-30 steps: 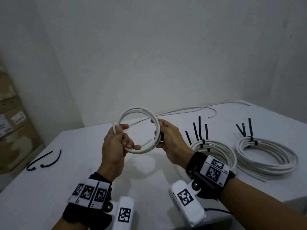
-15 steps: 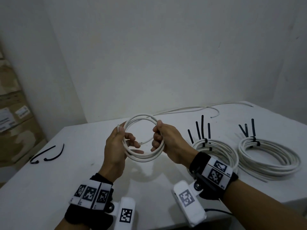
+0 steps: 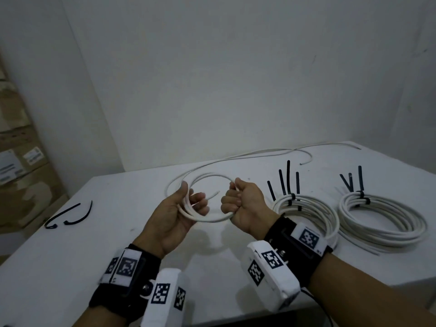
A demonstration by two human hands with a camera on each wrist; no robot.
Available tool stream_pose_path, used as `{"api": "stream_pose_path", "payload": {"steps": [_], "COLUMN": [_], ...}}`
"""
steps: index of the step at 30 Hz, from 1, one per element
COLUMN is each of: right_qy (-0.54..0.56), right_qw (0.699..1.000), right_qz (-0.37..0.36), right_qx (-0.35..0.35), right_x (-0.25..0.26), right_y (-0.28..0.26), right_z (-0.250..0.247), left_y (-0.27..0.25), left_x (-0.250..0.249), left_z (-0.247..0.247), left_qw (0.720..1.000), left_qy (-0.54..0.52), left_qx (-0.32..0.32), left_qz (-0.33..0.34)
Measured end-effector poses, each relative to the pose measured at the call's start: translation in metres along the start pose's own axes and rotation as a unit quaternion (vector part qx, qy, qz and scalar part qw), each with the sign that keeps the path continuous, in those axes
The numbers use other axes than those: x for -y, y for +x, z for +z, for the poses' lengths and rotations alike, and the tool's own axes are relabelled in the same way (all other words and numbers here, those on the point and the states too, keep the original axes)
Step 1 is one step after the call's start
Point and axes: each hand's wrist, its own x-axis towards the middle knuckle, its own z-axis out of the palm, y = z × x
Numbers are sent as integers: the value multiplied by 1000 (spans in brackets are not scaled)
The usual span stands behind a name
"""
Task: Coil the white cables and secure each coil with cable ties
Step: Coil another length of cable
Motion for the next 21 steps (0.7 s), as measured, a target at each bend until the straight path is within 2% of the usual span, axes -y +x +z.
{"api": "stream_pose_path", "payload": {"steps": [3, 6, 8, 10, 12, 15, 17, 21], "right_qy": [66, 45, -11, -69, -98, -107, -117, -132], "right_qw": [997, 999, 1000, 998, 995, 994, 992, 988], "right_qz": [-18, -17, -7, -1, -3, -21, -44, -70], "right_qx": [-26, -21, -10, -5, 0, 6, 19, 33], "right_x": [-4, -10, -16, -21, -24, -24, -24, -26], "right_y": [1, -2, -6, -9, -10, -12, -16, -22], "right_z": [1, 3, 3, 0, -2, -3, 0, 6], "left_y": [-5, -3, 2, 7, 10, 8, 9, 12], "left_x": [12, 17, 10, 1, -4, -1, 5, 11], "left_z": [11, 17, 17, 13, 8, 5, 2, -4], "left_qw": [999, 994, 989, 984, 975, 960, 955, 961], "left_qy": [-46, -69, -38, 39, 117, 179, 179, 143], "left_qx": [-3, -65, -119, -148, -152, -154, -170, -190], "left_qz": [14, 57, 76, 93, 114, 153, 164, 140]}}
